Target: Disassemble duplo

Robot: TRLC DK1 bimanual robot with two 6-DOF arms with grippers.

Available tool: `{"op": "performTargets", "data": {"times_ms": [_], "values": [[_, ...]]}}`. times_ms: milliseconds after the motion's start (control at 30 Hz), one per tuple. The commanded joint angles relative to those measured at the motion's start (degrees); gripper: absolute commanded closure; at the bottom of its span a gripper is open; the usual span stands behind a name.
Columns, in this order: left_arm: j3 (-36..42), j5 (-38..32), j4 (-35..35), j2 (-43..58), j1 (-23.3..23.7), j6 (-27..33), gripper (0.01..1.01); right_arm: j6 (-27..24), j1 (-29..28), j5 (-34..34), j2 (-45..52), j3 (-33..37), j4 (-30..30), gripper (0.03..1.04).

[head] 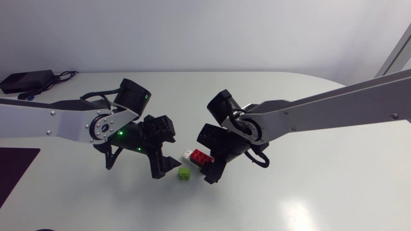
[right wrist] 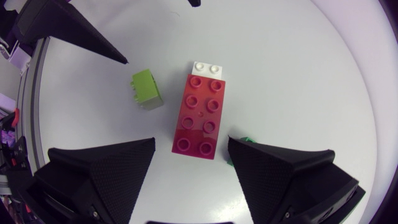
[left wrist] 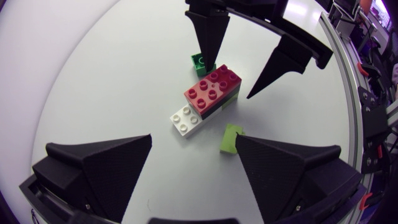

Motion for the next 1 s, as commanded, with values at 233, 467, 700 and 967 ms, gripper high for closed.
{"op": "performTargets", "data": {"times_ms": [233, 467, 700, 967], "values": [[1.5, 1.0, -0.2, 1.2, 0.7, 2.0, 0.095, -3.4, 0.6, 0.2, 2.5, 1.7, -0.4, 0.78], [1.1, 1.5, -0.6, 0.4, 0.8, 2.1, 0.095, -5.3, 1.3, -0.7, 2.3, -0.1, -1.4, 0.87], [0.7, 3.0, -1.8, -1.7, 1.7, 2.7, 0.095, -6.6, -0.2, -4.0, -6.1, -3.3, -2.0, 0.87], [2.7, 4.5, -3.9, -3.7, 1.8, 1.6, 0.095, -7.3, -1.0, -6.5, -14.1, -4.7, -5.5, 0.87]]}}
